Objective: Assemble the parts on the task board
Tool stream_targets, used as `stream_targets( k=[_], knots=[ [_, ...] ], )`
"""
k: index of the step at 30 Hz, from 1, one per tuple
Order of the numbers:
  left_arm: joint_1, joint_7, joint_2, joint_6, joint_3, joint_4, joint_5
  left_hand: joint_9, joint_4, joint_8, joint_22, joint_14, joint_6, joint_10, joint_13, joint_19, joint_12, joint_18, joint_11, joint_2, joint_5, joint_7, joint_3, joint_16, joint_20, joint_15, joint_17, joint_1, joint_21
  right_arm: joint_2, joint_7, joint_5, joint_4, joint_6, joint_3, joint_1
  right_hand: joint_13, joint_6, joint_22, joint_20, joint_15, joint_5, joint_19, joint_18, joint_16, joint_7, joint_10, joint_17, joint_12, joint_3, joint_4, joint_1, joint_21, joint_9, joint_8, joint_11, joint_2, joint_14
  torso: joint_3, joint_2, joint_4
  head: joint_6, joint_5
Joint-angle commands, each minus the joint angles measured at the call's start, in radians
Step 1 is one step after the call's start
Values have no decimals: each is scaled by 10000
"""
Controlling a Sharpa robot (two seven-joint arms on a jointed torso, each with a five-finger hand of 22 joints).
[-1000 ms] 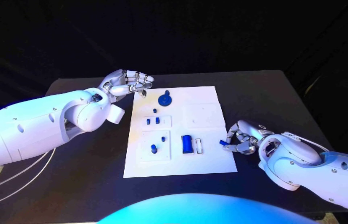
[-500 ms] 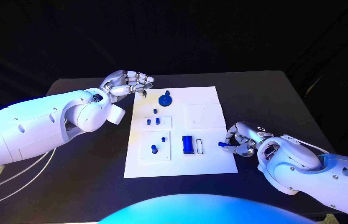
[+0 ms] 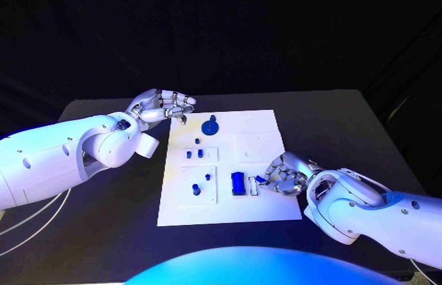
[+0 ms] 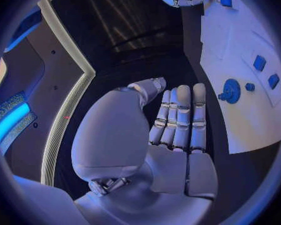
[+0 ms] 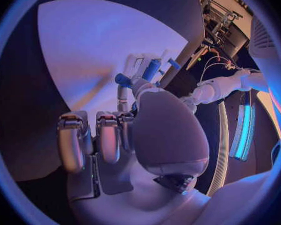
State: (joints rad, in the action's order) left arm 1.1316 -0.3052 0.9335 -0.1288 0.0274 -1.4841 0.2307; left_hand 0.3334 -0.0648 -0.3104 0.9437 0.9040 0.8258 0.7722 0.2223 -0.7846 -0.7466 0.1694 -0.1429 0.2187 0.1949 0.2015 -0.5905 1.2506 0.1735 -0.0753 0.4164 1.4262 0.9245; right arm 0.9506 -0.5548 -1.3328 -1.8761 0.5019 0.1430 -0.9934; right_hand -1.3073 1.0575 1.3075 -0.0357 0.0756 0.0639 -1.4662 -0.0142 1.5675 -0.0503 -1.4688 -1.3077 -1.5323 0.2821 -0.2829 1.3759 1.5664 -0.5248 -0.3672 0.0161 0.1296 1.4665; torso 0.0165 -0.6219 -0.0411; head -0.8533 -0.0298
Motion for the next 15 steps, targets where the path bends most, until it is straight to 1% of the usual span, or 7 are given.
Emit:
stream_targets(
  k=[1,6,8,15],
  knots=[
    [4,-41,10,111,-6,-39,-1,15,-52,-40,-14,-63,-69,-94,10,25,-68,135,4,-5,44,4,-27,29,52,-18,12,-51,-38,-146,67,992,95,214,7,58,-2480,93,2633,88,62,-37,-1046,142,33,-9,-898,-2631,-59,45,-30,-161,44,-14,-55,57,12,1043,6,-1,-4,-24,-31],
    [4,-40,20,115,-6,-49,4,15,-52,-40,-14,-63,-69,-94,10,25,-68,135,4,-5,44,4,-27,29,52,-18,12,-51,-38,-373,26,1236,156,290,8,95,-2487,98,2633,83,53,-37,-1046,142,33,-20,-904,-2631,-71,83,-46,-559,44,-38,-62,47,-5,1043,10,-3,-10,-38,-45],
    [4,-39,13,122,-6,-49,5,15,-52,-40,-14,-63,-69,-94,10,25,-68,135,4,-5,44,4,-27,29,52,-18,12,-51,-38,-476,9,1302,192,253,8,102,-2486,97,2633,82,52,-38,-1046,142,33,-22,-903,-2631,-67,91,-47,-647,44,-43,-63,45,-9,1043,10,-1,-18,-40,-50],
    [4,-31,4,152,-6,-52,6,15,-52,-40,-14,-63,-69,-94,10,25,-68,135,4,-5,44,4,-27,29,52,-18,12,-51,-38,-699,-175,1315,434,61,8,123,-2482,89,2633,74,43,-41,-1046,142,33,-36,-900,-2631,-56,96,-49,-979,44,-64,-65,33,15,1043,11,-1,-11,-45,-56]
  ],
)
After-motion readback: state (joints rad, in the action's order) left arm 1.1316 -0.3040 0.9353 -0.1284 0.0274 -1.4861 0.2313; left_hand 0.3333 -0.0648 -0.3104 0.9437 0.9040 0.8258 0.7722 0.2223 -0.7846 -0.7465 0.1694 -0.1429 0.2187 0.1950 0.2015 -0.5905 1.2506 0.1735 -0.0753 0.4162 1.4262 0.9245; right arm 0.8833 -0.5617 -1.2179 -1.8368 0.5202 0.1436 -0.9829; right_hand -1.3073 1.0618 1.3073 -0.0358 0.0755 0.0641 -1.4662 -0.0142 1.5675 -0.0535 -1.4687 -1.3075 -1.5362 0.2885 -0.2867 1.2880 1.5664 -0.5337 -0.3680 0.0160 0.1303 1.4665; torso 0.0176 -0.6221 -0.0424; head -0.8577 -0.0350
